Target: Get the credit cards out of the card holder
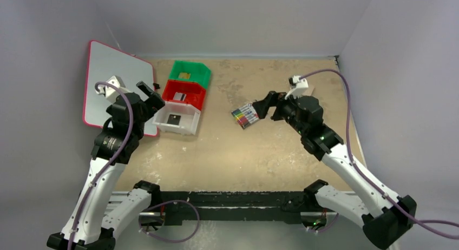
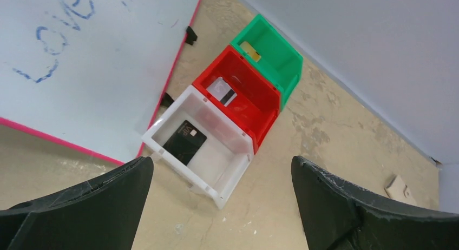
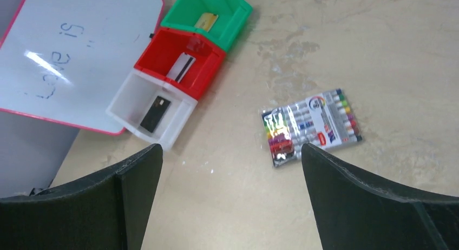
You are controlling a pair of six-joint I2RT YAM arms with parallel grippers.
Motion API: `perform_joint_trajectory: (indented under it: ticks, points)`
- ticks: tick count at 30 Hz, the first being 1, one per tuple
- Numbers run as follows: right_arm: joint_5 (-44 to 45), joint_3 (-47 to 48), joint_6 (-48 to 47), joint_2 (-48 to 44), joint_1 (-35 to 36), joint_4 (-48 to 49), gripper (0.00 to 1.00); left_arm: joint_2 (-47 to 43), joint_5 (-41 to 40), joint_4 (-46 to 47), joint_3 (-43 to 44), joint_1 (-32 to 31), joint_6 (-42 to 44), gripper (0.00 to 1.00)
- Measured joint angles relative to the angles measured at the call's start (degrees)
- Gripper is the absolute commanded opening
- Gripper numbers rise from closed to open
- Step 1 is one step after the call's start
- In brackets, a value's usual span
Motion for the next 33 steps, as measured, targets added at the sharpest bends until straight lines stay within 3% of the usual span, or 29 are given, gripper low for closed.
perform_joint_trajectory:
  ticks: [4,7,14,23,29,33]
  points:
    - [0.24,-5.75,1.99,-4.61,0.0,-0.79,1.0,-0.22,-3.67,-2.95,0.57,0.0,-2.32,1.0]
    - [0.07,-4.7,3.13,0.17,0.0,-2.12,1.0,-0.35,-4.94,-5.27,1.27,0.0,-3.17,1.0]
    - [-0.26,12.48,5.18,27.23,0.0,-7.17,1.0,-3.32,-1.9,-6.12,-1.03,0.04,-3.8,1.0]
    - [0.28,32.52,5.22,52.46,-0.33,-13.31,1.0,-8.76,2.84,-3.93,-8.59,0.13,-6.58,0.99]
    - [-7.72,28.98,2.86,57.09,-3.74,-11.45,1.0,-7.8,4.04,-2.95,-10.01,0.2,-7.3,0.99]
    - [-9.38,21.29,3.19,52.87,-6.6,-6.69,1.0,-6.36,4.72,-2.1,-10.01,0.22,-6.67,0.99]
